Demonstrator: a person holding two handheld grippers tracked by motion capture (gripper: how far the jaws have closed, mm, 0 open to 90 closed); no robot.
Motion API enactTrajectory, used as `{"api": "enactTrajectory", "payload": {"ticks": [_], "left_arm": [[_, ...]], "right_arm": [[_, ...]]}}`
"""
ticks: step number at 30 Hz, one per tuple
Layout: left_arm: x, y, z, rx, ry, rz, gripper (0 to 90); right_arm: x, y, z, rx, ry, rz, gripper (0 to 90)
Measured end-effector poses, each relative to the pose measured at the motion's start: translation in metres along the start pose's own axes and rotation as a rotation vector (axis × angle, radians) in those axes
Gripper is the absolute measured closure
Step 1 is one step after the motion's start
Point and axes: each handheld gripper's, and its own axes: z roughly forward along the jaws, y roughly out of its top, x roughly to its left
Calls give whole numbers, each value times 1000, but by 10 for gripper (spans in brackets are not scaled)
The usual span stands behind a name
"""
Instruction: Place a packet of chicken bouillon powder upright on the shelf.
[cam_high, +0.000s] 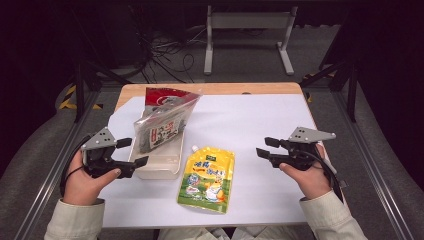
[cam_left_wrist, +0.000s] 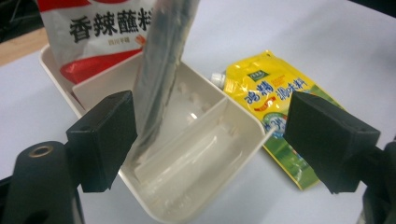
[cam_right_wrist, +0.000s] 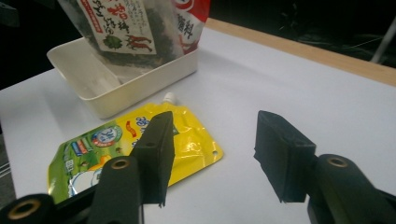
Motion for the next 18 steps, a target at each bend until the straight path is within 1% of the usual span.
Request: {"api": "enactTrajectory", "payload": {"ticks": [2, 3, 4, 5, 6, 10, 12, 13, 15, 16, 18], "left_arm": [[-3, -2, -2, 3, 6, 6, 161], [-7, -3, -4, 13, 8, 8, 156], [-7, -3, -4, 13, 8, 8, 157], [-9, -5, -4, 17, 6, 11, 157], [-11, -6, -5, 15, 10, 12, 157], [-19, -11, -8, 26, 1, 14, 159], [-21, -13, -9, 36, 1, 17, 159], [-22, -14, -9, 43, 12, 15, 159], [-22, -15, -10, 49, 16, 14, 159], [-22, -18, -10, 52, 17, -15, 159], [-21, -19, -10, 49, 18, -8, 159]], "right_arm": [[0, 1, 5, 14, 20, 1, 438], [1, 1, 10, 25, 35, 0, 415], [1, 1, 10, 25, 35, 0, 415], [2, 2, 15, 39, 60, 2, 404], [3, 2, 20, 54, 73, 2, 395], [5, 5, 36, 77, 95, -1, 371], [5, 5, 41, 88, 98, 0, 357], [4, 5, 45, 96, 99, 0, 350], [4, 5, 52, 111, 97, 1, 334], [4, 4, 55, 116, 94, 0, 326], [4, 4, 57, 122, 93, 0, 323]]}}
